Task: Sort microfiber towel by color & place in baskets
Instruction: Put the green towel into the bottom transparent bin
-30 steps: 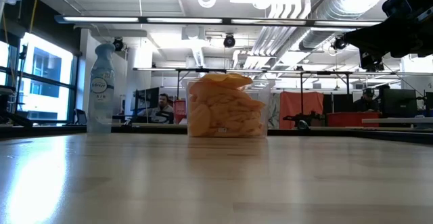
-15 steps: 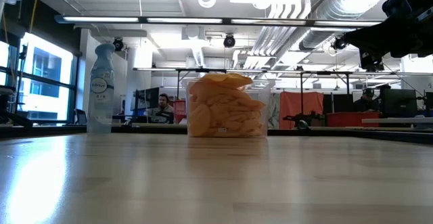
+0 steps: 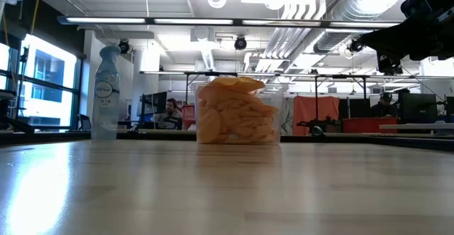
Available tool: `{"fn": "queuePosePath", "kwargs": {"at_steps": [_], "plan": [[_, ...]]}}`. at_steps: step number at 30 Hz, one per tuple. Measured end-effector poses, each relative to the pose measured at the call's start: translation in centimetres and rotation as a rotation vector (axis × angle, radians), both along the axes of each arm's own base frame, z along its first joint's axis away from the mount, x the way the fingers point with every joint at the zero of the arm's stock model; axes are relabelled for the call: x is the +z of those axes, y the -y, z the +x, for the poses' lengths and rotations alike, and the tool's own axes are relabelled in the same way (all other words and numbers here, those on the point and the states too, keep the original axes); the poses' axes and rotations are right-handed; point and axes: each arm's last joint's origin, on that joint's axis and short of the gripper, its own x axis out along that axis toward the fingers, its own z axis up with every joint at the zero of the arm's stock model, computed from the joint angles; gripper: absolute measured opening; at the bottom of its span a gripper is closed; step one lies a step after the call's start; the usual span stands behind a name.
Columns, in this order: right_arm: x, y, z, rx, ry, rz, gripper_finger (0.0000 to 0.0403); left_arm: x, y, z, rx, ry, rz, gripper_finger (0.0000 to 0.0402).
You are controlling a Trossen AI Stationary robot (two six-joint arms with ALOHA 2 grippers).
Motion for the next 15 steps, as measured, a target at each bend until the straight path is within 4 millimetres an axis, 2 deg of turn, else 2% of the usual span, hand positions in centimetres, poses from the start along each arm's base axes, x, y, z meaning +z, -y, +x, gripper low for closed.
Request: {"fn": "queuePosePath", "kwargs": {"at_steps": [4, 7, 10, 12, 14, 15], "plan": [[0.0, 0.0, 0.0, 0.0, 0.0, 0.0, 0.0, -0.2, -0.8, -0.8, 0.068, -0.115, 0.038, 0.0131], [0.0, 0.0, 0.0, 0.0, 0.0, 0.0, 0.0, -0.2, -0.7, -0.9, -0.006, -0.137, 0.034, 0.0131], [0.0, 0.0, 0.0, 0.0, 0.0, 0.0, 0.0, -0.4, -1.7, -1.5, -0.021, -0.216, 0.137, 0.0131], [0.0, 0.0, 0.0, 0.0, 0.0, 0.0, 0.0, -0.4, -2.4, -2.0, 0.04, -0.268, 0.197, 0.0131], [0.0, 0.0, 0.0, 0.0, 0.0, 0.0, 0.0, -0.4, -2.5, -1.7, 0.048, -0.266, 0.183, 0.0131], [0.0, 0.0, 0.0, 0.0, 0.001, 0.0, 0.0, -0.4, -2.0, -1.3, -0.02, -0.231, 0.141, 0.0131]]}}
